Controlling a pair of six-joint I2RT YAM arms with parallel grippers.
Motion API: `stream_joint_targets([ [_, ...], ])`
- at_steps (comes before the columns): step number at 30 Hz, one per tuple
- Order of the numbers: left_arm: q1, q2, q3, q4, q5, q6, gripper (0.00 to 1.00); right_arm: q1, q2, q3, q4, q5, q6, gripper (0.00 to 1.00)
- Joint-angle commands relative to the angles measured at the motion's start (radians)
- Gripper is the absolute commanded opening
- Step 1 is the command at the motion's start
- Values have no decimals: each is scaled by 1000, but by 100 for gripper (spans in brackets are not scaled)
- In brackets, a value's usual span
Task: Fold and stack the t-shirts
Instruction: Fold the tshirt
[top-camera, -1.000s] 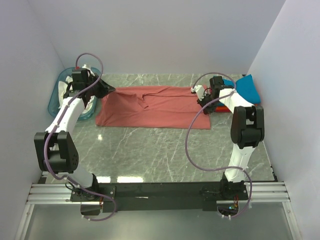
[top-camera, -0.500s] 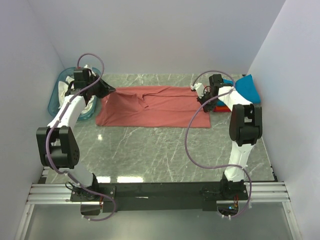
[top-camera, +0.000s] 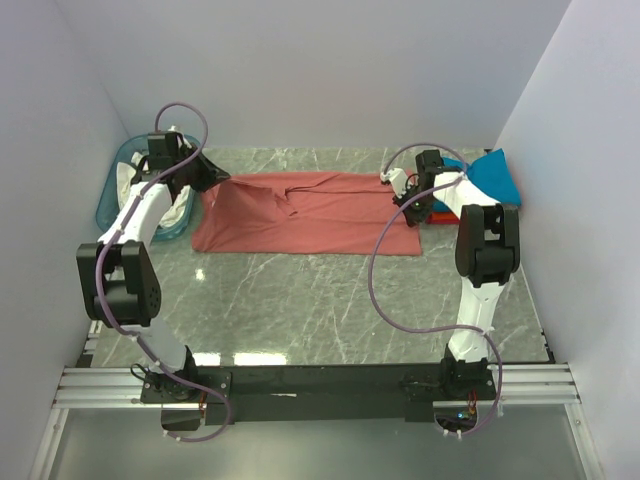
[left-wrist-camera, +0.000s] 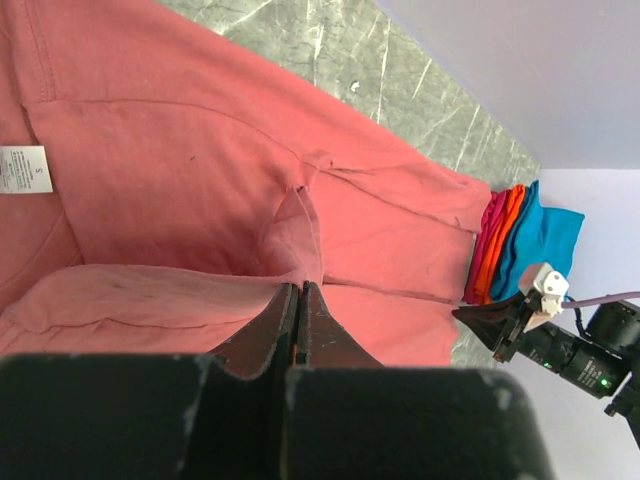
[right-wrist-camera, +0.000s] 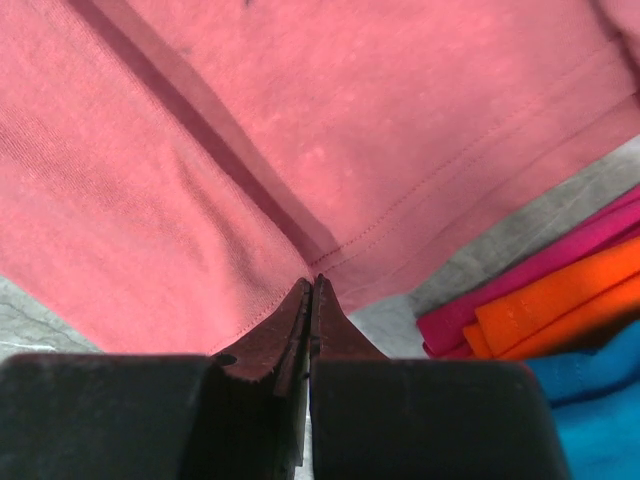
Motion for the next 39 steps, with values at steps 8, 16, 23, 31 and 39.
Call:
stream_joint_targets([
  [8,8,51,90,-12,9,30,0,-11,14,60,-4,20,16,0],
  [16,12,66,97,-18,-2,33,0,-11,25,61,-1,21,14,0],
  [23,12,74,101,-19,-6,33,0,-11,30,63,-3,20,17,0],
  [31,13,89,118,-26,-6,35,0,-11,34,68,0,20,19,2],
  [39,13,175,210,-76,-43,48,0,-12,-29,61,2,-22,49,53],
])
